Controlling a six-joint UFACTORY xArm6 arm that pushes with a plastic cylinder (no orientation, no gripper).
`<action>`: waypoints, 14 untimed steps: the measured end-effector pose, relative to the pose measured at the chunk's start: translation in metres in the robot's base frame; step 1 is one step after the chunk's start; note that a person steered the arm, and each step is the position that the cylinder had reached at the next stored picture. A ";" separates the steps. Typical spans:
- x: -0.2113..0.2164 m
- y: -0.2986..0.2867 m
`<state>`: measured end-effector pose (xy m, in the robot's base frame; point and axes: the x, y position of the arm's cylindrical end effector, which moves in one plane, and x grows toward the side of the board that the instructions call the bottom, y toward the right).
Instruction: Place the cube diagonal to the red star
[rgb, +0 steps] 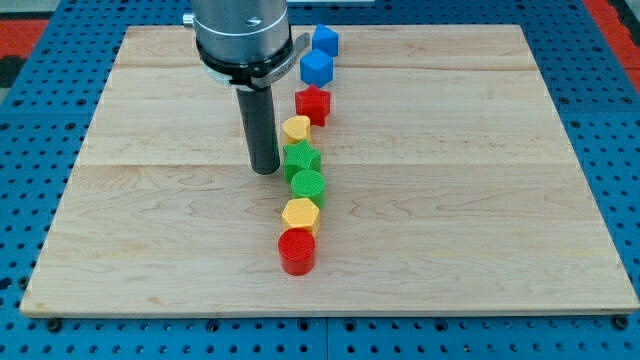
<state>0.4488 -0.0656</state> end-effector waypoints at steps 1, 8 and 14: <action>0.000 0.000; 0.000 -0.006; -0.095 -0.019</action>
<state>0.3536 -0.0847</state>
